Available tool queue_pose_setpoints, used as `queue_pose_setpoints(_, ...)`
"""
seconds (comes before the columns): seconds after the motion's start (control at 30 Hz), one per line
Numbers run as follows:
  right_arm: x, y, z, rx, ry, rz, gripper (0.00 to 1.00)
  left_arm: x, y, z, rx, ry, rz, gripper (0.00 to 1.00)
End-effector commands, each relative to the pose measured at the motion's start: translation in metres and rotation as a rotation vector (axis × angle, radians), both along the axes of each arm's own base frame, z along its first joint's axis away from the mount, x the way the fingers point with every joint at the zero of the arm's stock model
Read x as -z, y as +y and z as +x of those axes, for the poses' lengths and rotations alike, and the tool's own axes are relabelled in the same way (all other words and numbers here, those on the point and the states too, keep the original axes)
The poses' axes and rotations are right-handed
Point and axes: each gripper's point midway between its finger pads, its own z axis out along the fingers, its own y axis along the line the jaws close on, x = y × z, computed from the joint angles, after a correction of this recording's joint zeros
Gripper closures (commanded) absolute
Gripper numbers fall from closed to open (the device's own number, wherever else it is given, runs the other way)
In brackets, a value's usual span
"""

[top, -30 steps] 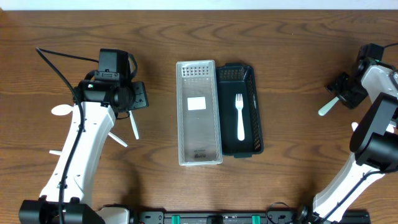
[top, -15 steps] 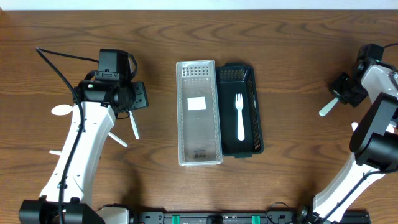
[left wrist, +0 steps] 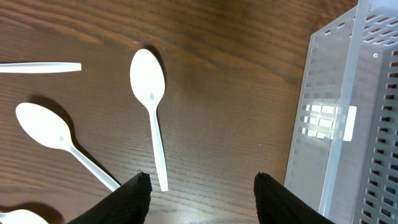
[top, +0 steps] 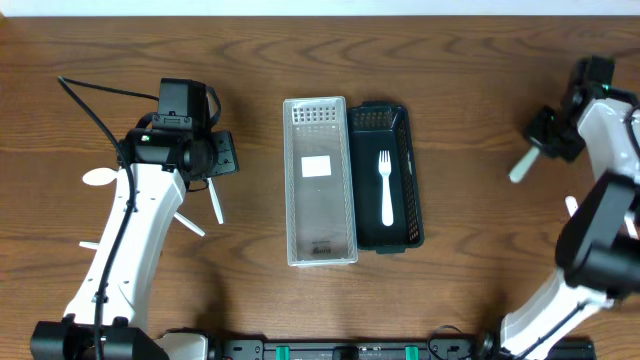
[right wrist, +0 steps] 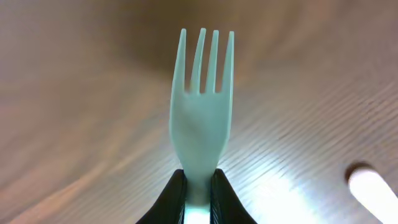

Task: Pack container
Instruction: 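Carry the second fork and release it into the black caddy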

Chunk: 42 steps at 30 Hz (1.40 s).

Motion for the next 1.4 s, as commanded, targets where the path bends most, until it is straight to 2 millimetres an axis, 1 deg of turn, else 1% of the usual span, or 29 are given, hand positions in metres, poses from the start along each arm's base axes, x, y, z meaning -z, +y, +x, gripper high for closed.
queue_pose_setpoints(0.0,-0.083,0.069,0.014,-0.231,-0.196,0.003,0.99,-0.006,0.0,0.004,-0.005,-0.016,0.004,0.44)
queue_pose_setpoints(0.03,-0.095,0.089,0.013,-0.279,-0.221,0.009,0.99,-0.006,0.0,0.004,-0.005,-0.016,0.004,0.44)
queue_pose_setpoints(0.07,-0.107,0.119,0.009,-0.349,-0.241,0.012,0.99,-0.006,0.0,0.004,-0.005,-0.016,0.004,0.44)
queue_pose_setpoints(0.1,-0.111,0.131,0.007,-0.377,-0.247,0.014,0.99,-0.006,0.0,0.004,-0.005,-0.016,0.004,0.44)
queue_pose_setpoints(0.13,-0.114,0.151,0.003,-0.424,-0.247,0.017,0.99,-0.006,0.0,0.004,-0.005,-0.016,0.004,0.44)
queue_pose_setpoints(0.2,-0.113,0.182,-0.004,-0.494,-0.233,0.031,0.99,-0.006,0.0,0.004,-0.005,-0.016,0.004,0.44)
queue_pose_setpoints(0.27,-0.102,0.208,-0.013,-0.519,-0.192,0.042,0.99,-0.006,0.0,0.004,-0.005,-0.015,0.004,0.43)
queue_pose_setpoints(0.4,-0.066,0.237,-0.029,-0.542,-0.093,0.039,0.99,-0.006,0.0,0.004,-0.005,-0.015,0.004,0.44)
queue_pose_setpoints(0.53,-0.024,0.257,-0.045,-0.606,0.012,0.036,0.98,-0.006,0.0,0.004,-0.005,-0.015,0.004,0.44)
queue_pose_setpoints(0.57,-0.017,0.261,-0.048,-0.627,0.029,0.034,0.98,-0.006,0.0,0.004,-0.005,-0.015,0.005,0.44)
queue_pose_setpoints(0.7,0.005,0.276,-0.058,-0.684,0.088,0.026,0.98,-0.006,0.0,0.004,-0.005,-0.015,0.004,0.44)
queue_pose_setpoints(0.77,0.012,0.282,-0.06,-0.698,0.101,0.024,0.99,-0.006,0.0,0.004,-0.005,-0.015,0.004,0.44)
queue_pose_setpoints(0.8,0.013,0.285,-0.061,-0.706,0.105,0.024,0.96,-0.006,0.0,0.004,-0.006,-0.015,0.004,0.44)
queue_pose_setpoints(0.83,0.015,0.287,-0.062,-0.713,0.109,0.022,0.94,-0.006,0.0,0.004,-0.005,-0.015,0.004,0.44)
queue_pose_setpoints(0.87,0.015,0.288,-0.063,-0.725,0.111,0.021,0.85,-0.006,0.0,0.004,-0.005,-0.015,0.004,0.44)
queue_pose_setpoints(0.9,0.015,0.29,-0.064,-0.747,0.111,0.016,0.66,-0.006,0.0,0.004,-0.006,-0.015,0.004,0.44)
queue_pose_setpoints(0.97,0.015,0.291,-0.063,-0.755,0.105,0.015,0.62,-0.006,0.0,0.004,-0.005,-0.015,0.004,0.44)
queue_pose_setpoints(1.03,0.013,0.289,-0.061,-0.749,0.096,0.012,0.61,-0.006,0.0,0.004,-0.005,-0.015,0.005,0.44)
queue_pose_setpoints(1.13,0.002,0.277,-0.053,-0.698,0.067,-0.001,0.6,-0.006,0.0,0.003,-0.005,-0.01,0.005,0.44)
queue_pose_setpoints(1.17,-0.006,0.267,-0.049,-0.657,0.049,-0.017,0.61,-0.005,0.001,0.002,-0.005,-0.006,0.005,0.44)
queue_pose_setpoints(1.23,-0.027,0.24,-0.041,-0.557,0.003,-0.049,0.6,-0.004,0.001,-0.001,-0.005,0.004,0.006,0.44)
queue_pose_setpoints(1.27,-0.041,0.221,-0.037,-0.504,-0.028,-0.062,0.59,-0.004,0.001,-0.001,-0.005,0.008,0.007,0.44)
queue_pose_setpoints(1.3,-0.05,0.209,-0.036,-0.473,-0.046,-0.067,0.58,-0.004,0.001,-0.002,-0.005,0.011,0.007,0.44)
queue_pose_setpoints(1.37,-0.074,0.171,-0.035,-0.374,-0.097,-0.074,0.53,-0.004,0.001,-0.002,-0.005,0.011,0.007,0.44)
